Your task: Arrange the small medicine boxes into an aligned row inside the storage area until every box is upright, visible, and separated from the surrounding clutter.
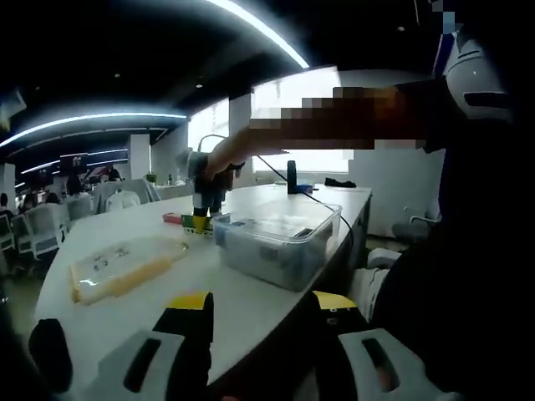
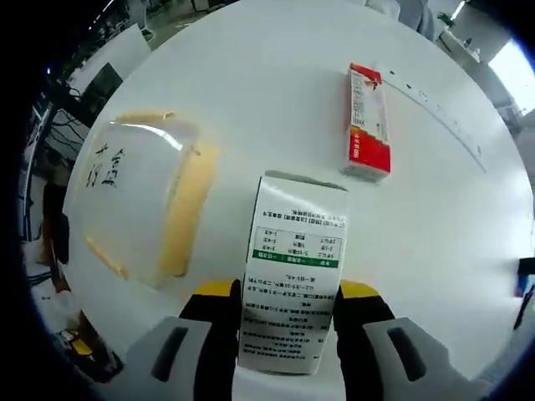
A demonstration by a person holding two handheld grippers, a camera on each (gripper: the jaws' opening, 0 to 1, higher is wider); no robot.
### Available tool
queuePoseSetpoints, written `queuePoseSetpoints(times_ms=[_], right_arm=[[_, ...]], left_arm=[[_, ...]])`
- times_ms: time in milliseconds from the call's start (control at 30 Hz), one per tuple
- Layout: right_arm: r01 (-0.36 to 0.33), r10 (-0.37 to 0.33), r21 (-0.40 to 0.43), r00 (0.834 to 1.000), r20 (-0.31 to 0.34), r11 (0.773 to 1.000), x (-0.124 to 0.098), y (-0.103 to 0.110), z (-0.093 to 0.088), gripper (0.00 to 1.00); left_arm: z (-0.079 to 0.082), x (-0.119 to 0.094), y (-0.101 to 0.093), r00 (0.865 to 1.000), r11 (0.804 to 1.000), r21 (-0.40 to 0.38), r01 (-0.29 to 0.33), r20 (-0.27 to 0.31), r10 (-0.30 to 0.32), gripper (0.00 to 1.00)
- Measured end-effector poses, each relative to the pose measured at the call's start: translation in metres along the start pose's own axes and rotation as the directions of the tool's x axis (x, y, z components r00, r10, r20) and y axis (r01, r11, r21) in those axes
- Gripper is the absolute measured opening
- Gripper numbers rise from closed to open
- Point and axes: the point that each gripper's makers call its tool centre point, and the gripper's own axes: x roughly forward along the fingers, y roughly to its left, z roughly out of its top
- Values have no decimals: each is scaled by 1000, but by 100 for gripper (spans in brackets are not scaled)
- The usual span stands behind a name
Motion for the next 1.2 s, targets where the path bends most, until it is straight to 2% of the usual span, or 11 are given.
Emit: queuePoseSetpoints(times_ms=[167, 400, 800, 867, 1200], right_arm=[[14, -14, 23, 1000, -4, 1000, 1, 2, -6, 42], [50, -50, 4, 999, 0, 999, 3, 3, -17, 42], [91, -91, -15, 996, 7, 996, 2, 5, -24, 39], [77, -77, -7, 997, 3, 997, 0, 7, -30, 39], [27, -26, 48, 999, -26, 998, -11, -2, -33, 38]], left_arm=[[-2, -3, 1, 1000, 1000, -3, -7, -2, 7, 45], [-4, -1, 3, 1000, 1000, -9, -16, -4, 16, 45], [-6, -1, 1, 1000, 1000, -13, -20, -14, 19, 45], [-5, -1, 2, 1000, 1000, -13, -22, -13, 21, 45], [-5, 6, -5, 1000, 1000, -12, -6, -17, 6, 45]])
